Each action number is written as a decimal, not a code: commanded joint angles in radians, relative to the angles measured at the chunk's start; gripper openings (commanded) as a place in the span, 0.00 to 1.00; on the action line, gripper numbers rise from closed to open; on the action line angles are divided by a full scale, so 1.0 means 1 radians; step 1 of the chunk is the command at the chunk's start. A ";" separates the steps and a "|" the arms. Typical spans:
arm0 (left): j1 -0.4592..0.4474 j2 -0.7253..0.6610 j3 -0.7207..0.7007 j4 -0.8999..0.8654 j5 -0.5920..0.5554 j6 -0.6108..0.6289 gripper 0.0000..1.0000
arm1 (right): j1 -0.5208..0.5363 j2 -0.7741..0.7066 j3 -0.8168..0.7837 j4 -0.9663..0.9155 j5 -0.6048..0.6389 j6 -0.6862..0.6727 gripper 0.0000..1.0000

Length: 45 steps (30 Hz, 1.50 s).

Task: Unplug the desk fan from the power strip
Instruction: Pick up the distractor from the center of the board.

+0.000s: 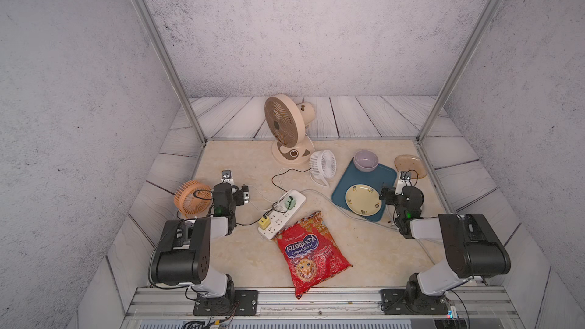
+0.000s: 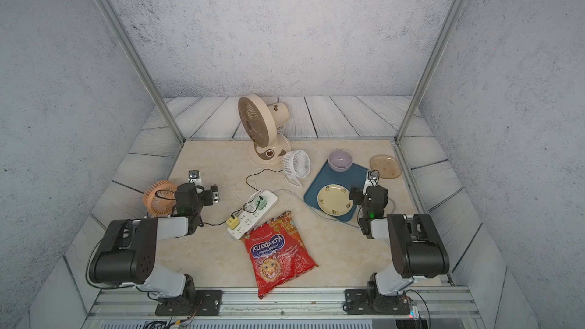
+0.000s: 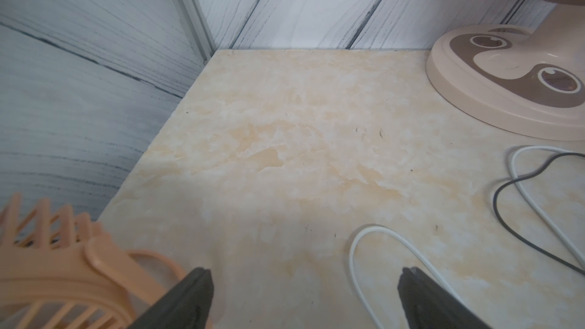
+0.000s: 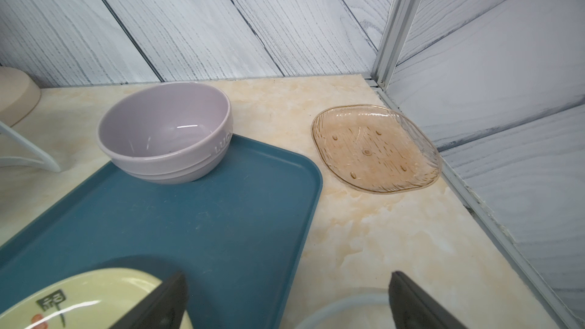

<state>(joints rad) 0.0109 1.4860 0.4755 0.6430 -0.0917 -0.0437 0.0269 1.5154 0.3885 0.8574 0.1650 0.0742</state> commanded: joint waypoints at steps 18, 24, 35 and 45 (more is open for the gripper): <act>-0.029 -0.579 0.327 -1.233 0.102 -0.660 0.98 | -0.006 -0.872 0.198 -1.406 -0.204 0.577 0.99; -0.117 -0.868 0.217 -1.480 0.223 -0.817 0.98 | -0.003 -0.832 0.274 -1.656 -0.336 0.606 0.99; -0.188 -1.203 -0.136 -1.358 0.710 -1.107 0.99 | -0.005 -0.719 0.329 -1.736 -0.448 0.606 0.99; -0.457 -0.828 -0.175 -0.922 0.599 -1.139 0.98 | -0.004 -0.636 0.338 -1.727 -0.527 0.610 0.99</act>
<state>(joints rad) -0.3828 0.5583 0.2943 -0.4675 0.5434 -1.1687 0.0231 0.8684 0.6983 -0.8570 -0.3279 0.6800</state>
